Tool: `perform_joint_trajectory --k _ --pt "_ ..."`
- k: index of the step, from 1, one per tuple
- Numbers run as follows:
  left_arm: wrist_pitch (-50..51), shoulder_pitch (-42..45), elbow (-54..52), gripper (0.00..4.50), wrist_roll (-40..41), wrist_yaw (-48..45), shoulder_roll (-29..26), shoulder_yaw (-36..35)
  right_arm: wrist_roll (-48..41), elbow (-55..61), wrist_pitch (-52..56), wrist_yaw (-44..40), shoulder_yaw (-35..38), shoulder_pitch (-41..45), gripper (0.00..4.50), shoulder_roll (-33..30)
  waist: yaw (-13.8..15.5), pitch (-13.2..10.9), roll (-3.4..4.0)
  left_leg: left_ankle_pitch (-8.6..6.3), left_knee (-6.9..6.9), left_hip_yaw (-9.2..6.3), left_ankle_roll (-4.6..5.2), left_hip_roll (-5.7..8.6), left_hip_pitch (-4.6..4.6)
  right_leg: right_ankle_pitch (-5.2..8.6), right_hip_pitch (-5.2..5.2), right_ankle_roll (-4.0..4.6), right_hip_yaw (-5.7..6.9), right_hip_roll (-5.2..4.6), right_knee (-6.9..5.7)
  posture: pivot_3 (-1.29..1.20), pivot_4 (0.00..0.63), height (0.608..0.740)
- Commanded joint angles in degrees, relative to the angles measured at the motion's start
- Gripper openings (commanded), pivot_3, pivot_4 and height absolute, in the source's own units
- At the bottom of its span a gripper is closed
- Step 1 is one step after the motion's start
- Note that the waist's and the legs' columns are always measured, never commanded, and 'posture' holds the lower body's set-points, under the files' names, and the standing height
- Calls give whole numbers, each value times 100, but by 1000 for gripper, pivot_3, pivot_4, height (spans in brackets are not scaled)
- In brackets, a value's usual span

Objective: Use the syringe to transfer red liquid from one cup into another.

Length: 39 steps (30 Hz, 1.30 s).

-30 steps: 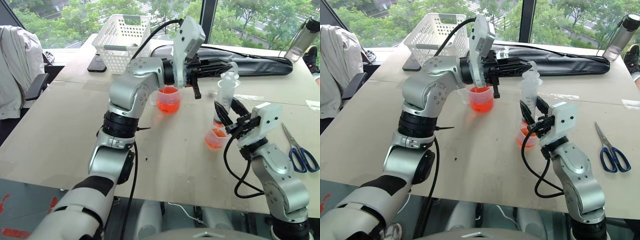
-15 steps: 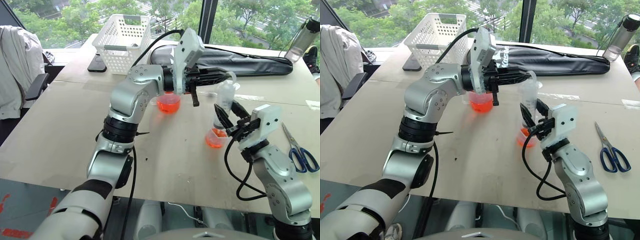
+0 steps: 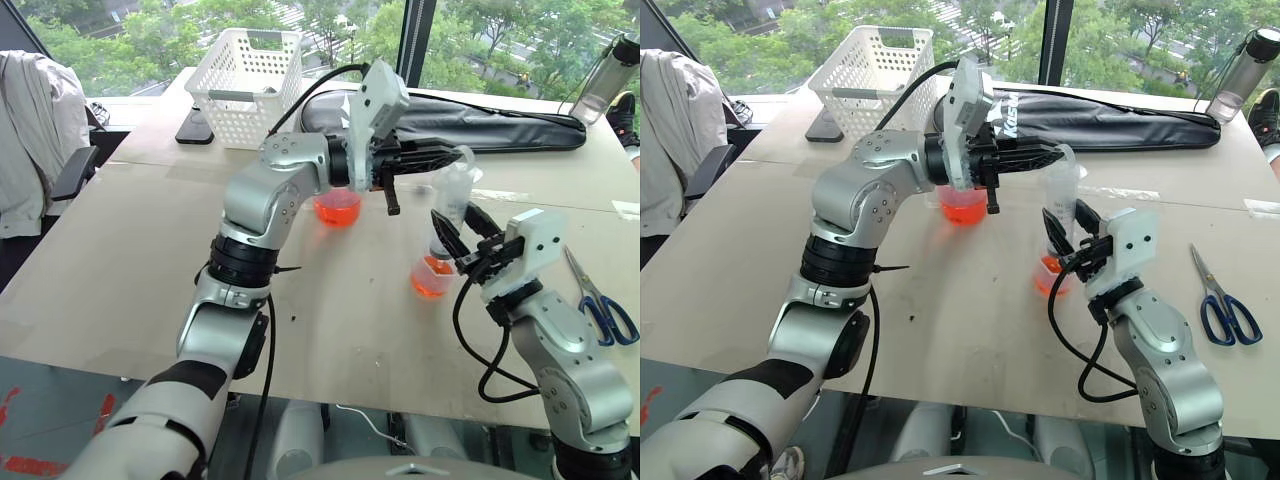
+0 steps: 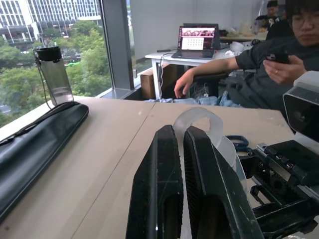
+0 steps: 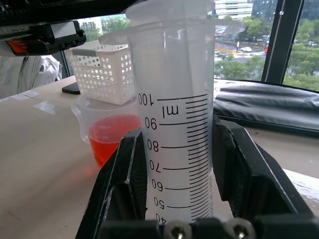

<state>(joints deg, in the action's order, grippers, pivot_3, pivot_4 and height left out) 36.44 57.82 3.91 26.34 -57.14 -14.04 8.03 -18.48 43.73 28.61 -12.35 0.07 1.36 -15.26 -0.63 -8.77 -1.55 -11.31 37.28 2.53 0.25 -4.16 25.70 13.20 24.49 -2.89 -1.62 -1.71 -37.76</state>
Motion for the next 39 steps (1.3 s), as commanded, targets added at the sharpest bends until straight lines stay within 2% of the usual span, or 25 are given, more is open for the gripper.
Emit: perform_joint_trajectory --k 1,2,3,6,9,10,13,19,25,28,29,32,37,38,39 --pt "495 106 -61 0 617 -232 146 -176 8 385 -396 102 382 95 1430 36 -11 0 0 0 0 0 0 0 -1 0 0 0 0 0 0 0 150 724" --pt "670 180 -49 680 767 -150 139 -353 12 403 -404 106 384 77 1430 35 -9 0 0 0 1 -1 0 0 -1 0 0 0 0 0 -1 0 150 724" --pt "808 246 -7 972 875 -24 117 -540 7 427 -401 112 395 68 1425 36 0 0 0 0 1 -1 0 0 -1 0 0 0 0 0 -2 0 150 724" --pt "1033 328 114 2479 1073 281 32 -929 -19 466 -397 138 431 75 1410 40 -17 0 0 0 4 -3 0 0 -2 0 -3 -1 2 0 -3 0 150 724" --pt "1383 139 -30 3973 1282 179 -342 -1073 -76 503 -366 182 489 96 1405 45 -41 1 2 0 2 -5 0 -1 -8 0 -3 0 -1 2 -6 0 150 724" --pt "1386 23 -132 4036 1257 100 -475 -996 -90 511 -345 194 499 116 1404 37 -37 1 2 0 -1 -6 0 -1 -9 0 -3 0 0 3 -7 0 150 724" --pt "1485 -258 -441 4036 1336 123 -525 -814 -121 518 -258 218 491 234 1404 12 -2 3 4 0 -3 -7 0 -2 -9 1 -3 1 1 3 -6 0 150 724" --pt "1201 -344 -534 4036 1115 393 -25 -367 -131 552 -68 129 396 450 1404 -139 96 2 4 0 15 -14 0 6 -6 0 -27 0 3 0 10 0 150 724" --pt "894 -233 -312 4036 904 515 300 -178 -119 613 14 84 330 454 1401 -302 56 3 5 0 12 -25 0 6 -11 1 -28 2 4 8 7 0 150 724" --pt "706 -203 -164 3417 790 560 468 -92 -63 684 69 115 230 462 1394 -326 45 3 5 0 10 -28 0 5 -11 1 -29 2 4 9 7 0 150 724" --pt "665 -211 -135 2877 767 527 490 -63 -52 711 99 132 206 474 1394 -327 50 3 4 0 11 -28 0 6 -11 1 -30 1 5 9 8 0 150 724" --pt "526 -280 -84 1749 663 445 541 43 -30 746 162 162 179 511 1392 -343 38 3 5 0 12 -26 0 7 -10 1 -31 1 4 7 10 0 150 724" --pt "403 -318 -2 1651 613 415 606 29 -32 750 261 143 183 524 1392 -361 13 3 4 0 12 -30 0 6 -10 1 -31 1 6 8 8 0 150 724" --pt "382 -333 -1 1651 633 412 600 -16 -282 739 330 11 227 488 1392 -356 11 3 5 0 12 -30 0 6 -10 1 -31 1 6 8 8 0 150 724" --pt "383 -341 -6 1651 669 414 596 -78 -415 755 384 -47 283 447 2416 -365 10 3 4 0 12 -30 0 6 -10 1 -31 1 6 8 9 0 150 724"
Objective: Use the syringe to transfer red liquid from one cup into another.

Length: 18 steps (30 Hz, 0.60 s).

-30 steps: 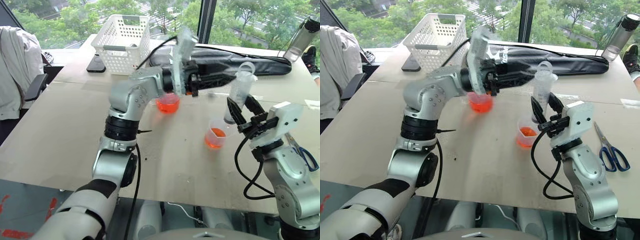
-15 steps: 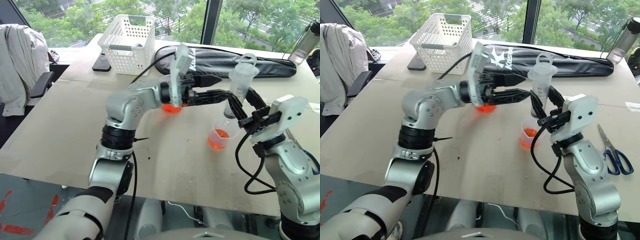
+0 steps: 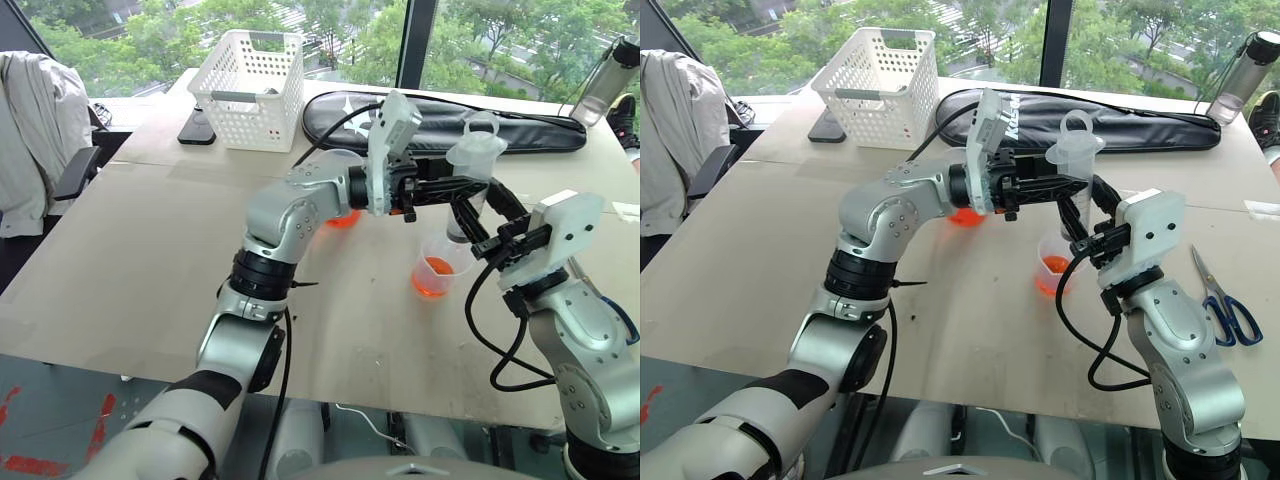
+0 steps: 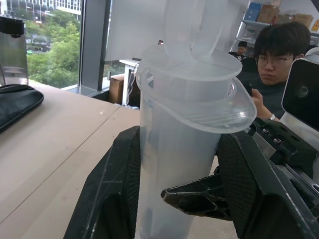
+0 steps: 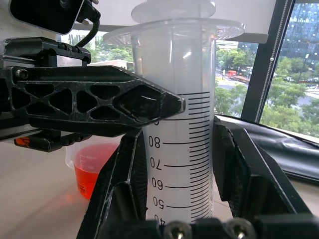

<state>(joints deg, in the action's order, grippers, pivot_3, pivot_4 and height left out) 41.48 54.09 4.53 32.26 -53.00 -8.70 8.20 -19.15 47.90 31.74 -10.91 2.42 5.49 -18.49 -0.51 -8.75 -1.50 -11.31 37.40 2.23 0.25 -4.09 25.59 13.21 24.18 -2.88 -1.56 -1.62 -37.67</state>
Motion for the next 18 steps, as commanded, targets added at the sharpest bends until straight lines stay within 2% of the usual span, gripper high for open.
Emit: perform_joint_trajectory --k 1,2,3,4,5,8,13,18 --pt "-89 29 -80 1637 155 3 49 -199 -460 361 123 -243 111 4 2756 -74 -3 0 0 0 0 0 0 0 0 0 0 0 0 0 0 0 150 724" --pt "-41 31 -93 1537 236 14 34 -304 -522 376 149 -274 172 -19 3368 -113 -4 0 0 0 0 0 0 0 0 0 0 0 0 0 0 0 150 724" --pt "25 36 -105 1517 329 33 4 -427 -549 374 150 -303 268 -49 3696 -170 -5 0 0 0 0 0 0 0 0 0 0 0 0 0 0 0 150 724" --pt "91 44 -110 1516 414 60 -27 -541 -612 368 159 -352 368 -85 4381 -231 -6 0 0 0 0 -2 0 0 1 0 0 0 1 0 1 0 150 724" --pt "180 59 -103 1516 513 129 -63 -678 -690 357 148 -455 504 -161 4487 -334 -7 0 0 0 0 -2 0 0 0 0 0 0 1 0 1 0 150 724" --pt "506 115 -92 1508 830 368 -182 -1097 -902 300 19 -821 945 -418 4500 -690 -7 0 0 0 0 -3 0 -1 0 0 -1 0 2 0 0 0 150 724" --pt "1613 234 -104 1507 1720 1102 -512 -2041 -1742 341 -80 -1627 1795 -708 4500 -1326 -10 -1 -1 0 0 -6 0 -1 0 0 -2 -1 4 0 1 0 150 724" --pt "3372 266 -216 1507 2806 1871 -1512 -3029 -2482 469 -188 -2709 2530 -1275 4500 -2094 -31 -1 -1 0 -5 -10 0 -2 -3 1 -3 -2 6 0 0 0 150 724"
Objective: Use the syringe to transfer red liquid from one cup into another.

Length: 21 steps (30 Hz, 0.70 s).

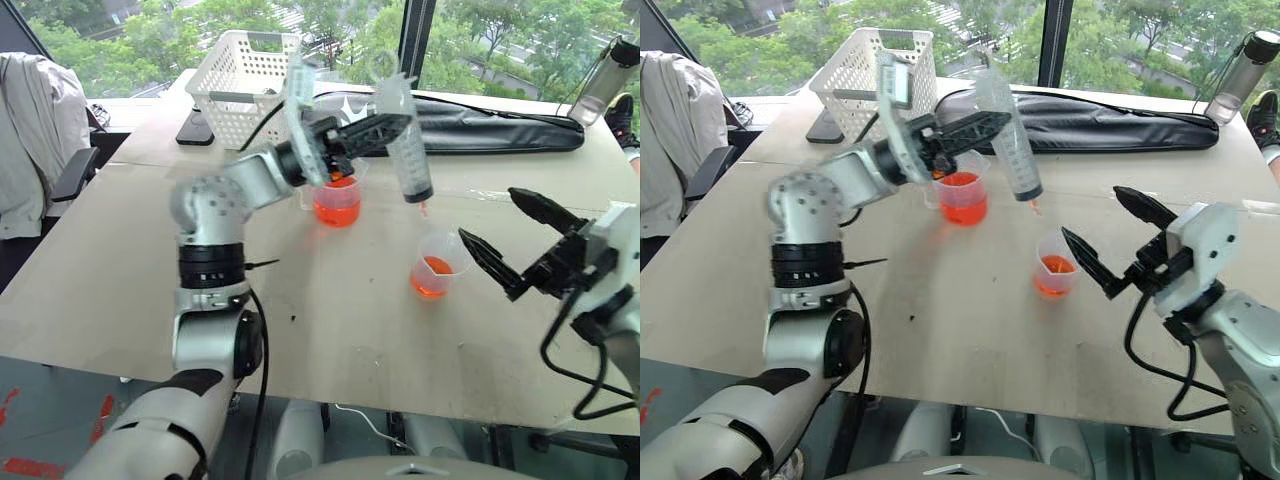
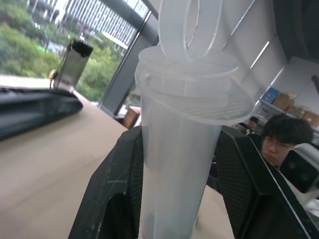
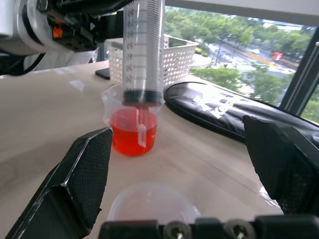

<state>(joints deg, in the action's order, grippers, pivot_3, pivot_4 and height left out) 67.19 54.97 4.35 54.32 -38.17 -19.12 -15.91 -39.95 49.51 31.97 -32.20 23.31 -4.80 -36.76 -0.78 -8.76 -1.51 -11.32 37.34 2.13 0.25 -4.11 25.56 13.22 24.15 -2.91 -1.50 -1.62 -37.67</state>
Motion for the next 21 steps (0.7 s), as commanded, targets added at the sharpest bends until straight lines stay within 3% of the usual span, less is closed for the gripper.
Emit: perform_joint_trajectory --k 1,3,6,10,16,21 --pt "1014 175 -170 1507 717 499 -643 -732 -459 331 -286 -729 510 -357 4500 -355 -10 0 0 0 -2 -1 0 -1 -1 0 0 0 0 0 -1 0 150 724" --pt "1495 172 3 1507 742 764 -1072 -936 -654 309 -339 -1007 657 -589 4500 -510 1 -1 -1 0 -5 -7 0 -4 -5 0 -1 0 5 3 -2 0 150 724" --pt "2400 -81 404 1507 865 455 -1973 -1025 -791 275 -454 -1397 772 -887 4500 -636 11 -8 -14 0 -3 -11 -1 -2 -29 8 -35 -8 14 0 1 0 150 724" --pt "2382 -704 630 1507 439 -212 -2980 -143 -917 274 -565 -1705 781 -1151 4500 -741 6 -8 -16 -1 -23 11 -3 -2 -83 30 -68 9 4 -10 2 0 150 724" --pt "1363 -545 1808 1507 -874 -1104 -3437 1490 -948 279 -672 -1891 703 -1244 4500 -851 124 -4 -27 -1 -16 16 -4 -1 -89 31 -69 15 8 -19 5 0 150 724" --pt "420 194 3148 1507 -2039 -2020 -3315 2632 -935 452 -713 -1861 717 -1435 4500 -842 176 -13 -41 -2 -19 25 -4 0 -67 21 -56 35 7 -21 15 0 150 724"
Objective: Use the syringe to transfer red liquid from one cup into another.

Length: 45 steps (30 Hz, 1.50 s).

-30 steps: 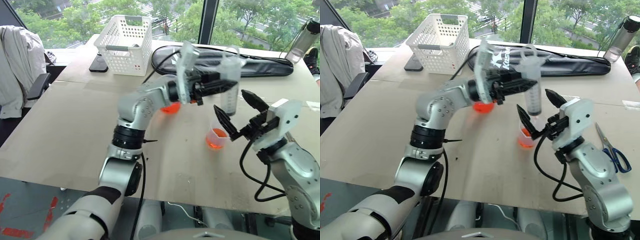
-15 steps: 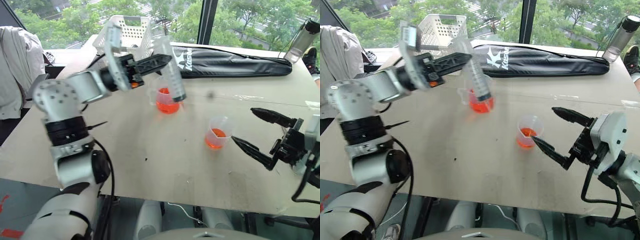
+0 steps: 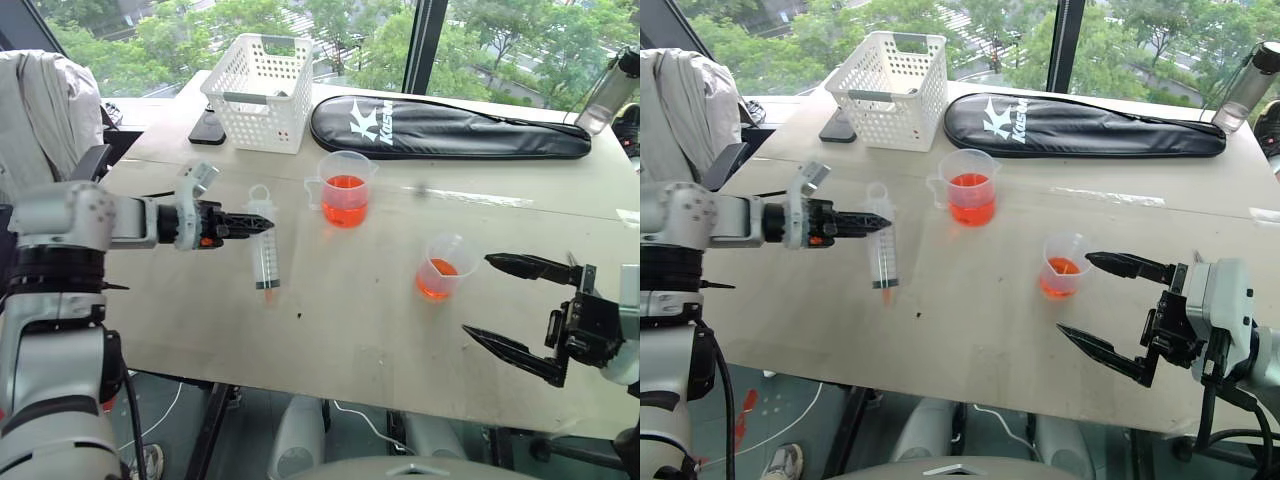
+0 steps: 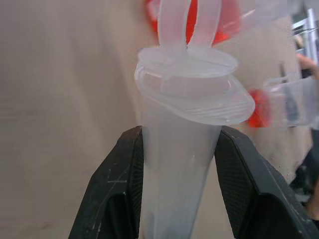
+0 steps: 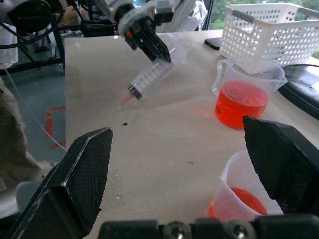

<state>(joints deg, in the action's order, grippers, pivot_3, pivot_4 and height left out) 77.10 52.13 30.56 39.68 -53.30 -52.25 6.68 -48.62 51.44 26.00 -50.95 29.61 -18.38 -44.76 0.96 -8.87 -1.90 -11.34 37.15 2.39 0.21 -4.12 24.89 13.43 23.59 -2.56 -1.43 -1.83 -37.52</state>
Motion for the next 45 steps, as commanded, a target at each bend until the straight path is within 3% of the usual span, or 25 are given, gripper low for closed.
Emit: perform_joint_trajectory --k 1,6,12,13,15,18,19,21,23,27,30,32,38,45 --pt "-797 662 861 1507 -834 -668 78 574 -31 302 -124 43 64 -130 4500 -30 4 -1 -2 0 0 0 0 0 3 1 0 0 1 0 1 0 150 724" --pt "-1831 1396 2417 1507 -1942 -1211 598 1123 57 506 -157 225 -51 -310 4500 48 -14 -2 -4 0 -1 3 1 1 3 2 1 -1 -1 0 4 0 150 724" --pt "-2465 1709 3437 1507 -2677 -1290 1065 1065 154 713 -176 392 -176 -496 4500 43 -48 -2 -5 0 0 5 2 -2 0 4 2 -5 -5 2 0 0 150 724" --pt "-2535 1704 3516 2478 -2761 -1239 1096 1029 164 732 -172 401 -189 -525 4500 27 -50 -2 -5 -1 -1 5 2 -2 0 2 2 -2 -4 2 0 0 150 724" --pt "-2611 1667 3589 2715 -2882 -1247 1101 976 195 741 -169 417 -229 -548 4500 -5 -61 -2 -5 -1 -2 4 2 -2 0 2 2 -2 -4 2 0 0 150 724" --pt "-2540 1632 3557 4141 -2901 -1215 1033 719 189 705 -163 433 -276 -521 4500 -34 -67 0 -7 -1 -1 4 2 -3 -2 2 1 -3 -4 2 -2 0 150 724" --pt "-2462 1632 3498 4425 -2825 -1186 986 549 181 684 -163 434 -292 -507 4500 -40 -68 0 -7 0 -1 5 2 -3 -5 3 1 -4 -4 2 -5 0 150 724" --pt "-2206 1664 3314 4425 -2598 -1181 840 135 179 642 -163 434 -298 -504 4500 -40 -82 -1 -8 0 0 4 2 -4 -7 11 1 -17 -5 2 -10 0 150 724" --pt "-1935 1618 2991 4425 -2429 -1193 641 -192 177 599 -173 422 -258 -542 4500 -17 -122 -8 -20 0 0 3 2 -6 -6 11 2 -17 -4 3 -12 0 150 724" --pt "-1568 293 622 4425 -1859 -1243 92 -955 133 426 -147 513 -233 -476 4500 23 -184 -13 -27 -1 -10 14 1 -6 -5 1 4 -2 -8 -7 -9 0 150 724" --pt "-2047 -794 -1555 4425 -1214 -484 637 -2322 147 263 -112 539 -228 -441 4500 -6 -132 -14 -28 -1 -18 23 1 -7 -9 2 4 -5 -12 -21 -7 0 150 724" --pt "-1948 -1185 -2451 4425 -955 -111 941 -2703 168 191 -117 530 -214 -420 4500 -29 -20 -19 -38 0 -5 13 1 -9 -2 3 1 -6 -1 -28 -13 0 150 724" --pt "-2520 -2354 -4744 4425 -305 410 1900 -2776 223 -204 -115 391 163 -554 4500 -42 -4 -13 -42 0 8 20 2 2 -21 3 -22 -6 -9 -22 -8 0 150 724" --pt "-3039 -3947 -5899 4425 -62 447 2068 -2661 483 -687 -377 -198 1015 -1435 4500 161 -37 -6 -28 -1 -7 24 2 -4 -27 5 -18 -7 -18 -8 -4 0 150 724"
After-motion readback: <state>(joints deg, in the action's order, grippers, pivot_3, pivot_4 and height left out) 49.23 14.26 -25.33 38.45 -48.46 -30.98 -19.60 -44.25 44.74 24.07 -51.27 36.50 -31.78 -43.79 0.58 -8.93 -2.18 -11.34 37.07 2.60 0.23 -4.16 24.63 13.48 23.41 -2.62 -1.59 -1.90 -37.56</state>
